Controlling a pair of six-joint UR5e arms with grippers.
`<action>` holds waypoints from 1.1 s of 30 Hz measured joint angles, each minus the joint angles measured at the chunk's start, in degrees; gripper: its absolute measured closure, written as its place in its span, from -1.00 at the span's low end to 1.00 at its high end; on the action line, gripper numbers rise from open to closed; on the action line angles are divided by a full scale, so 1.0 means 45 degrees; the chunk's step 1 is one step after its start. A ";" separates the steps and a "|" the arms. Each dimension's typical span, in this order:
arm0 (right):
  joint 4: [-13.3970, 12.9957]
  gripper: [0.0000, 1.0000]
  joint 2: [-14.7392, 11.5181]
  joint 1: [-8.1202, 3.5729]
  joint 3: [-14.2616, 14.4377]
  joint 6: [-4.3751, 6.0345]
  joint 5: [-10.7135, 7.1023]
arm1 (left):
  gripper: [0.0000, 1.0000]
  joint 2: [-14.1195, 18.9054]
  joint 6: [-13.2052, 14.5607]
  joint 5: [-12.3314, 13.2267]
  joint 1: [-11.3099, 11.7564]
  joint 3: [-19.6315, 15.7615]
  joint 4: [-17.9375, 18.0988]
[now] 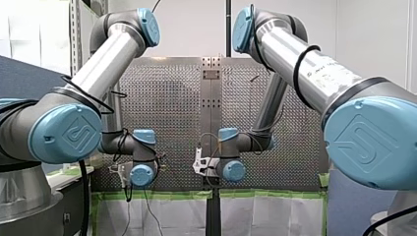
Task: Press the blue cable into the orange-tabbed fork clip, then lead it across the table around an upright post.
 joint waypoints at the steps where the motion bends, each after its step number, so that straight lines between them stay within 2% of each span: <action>1: 0.0007 1.00 0.0071 -0.0036 -0.0073 -0.0022 -0.0004 | 1.00 0.0000 0.0033 0.0009 0.0021 0.0072 -0.0105; 7: 0.0101 1.00 0.0195 -0.0110 -0.0491 -0.0069 -0.0022 | 1.00 -0.0004 0.0177 -0.0065 0.0230 0.0378 -0.0596; 17: 0.0276 1.00 0.0248 -0.0118 -0.1013 -0.0097 -0.0309 | 1.00 -0.0016 0.0108 -0.0025 0.0597 0.0484 -0.0668; 22: 0.0209 1.00 0.0416 -0.0148 -0.1133 -0.0128 -0.0444 | 1.00 -0.0017 -0.0021 0.0158 0.0725 0.0592 -0.0687; 33: 0.0194 1.00 0.0544 -0.0267 -0.1285 -0.0141 -0.0476 | 1.00 -0.0020 -0.0652 0.0423 0.1032 0.0787 -0.0794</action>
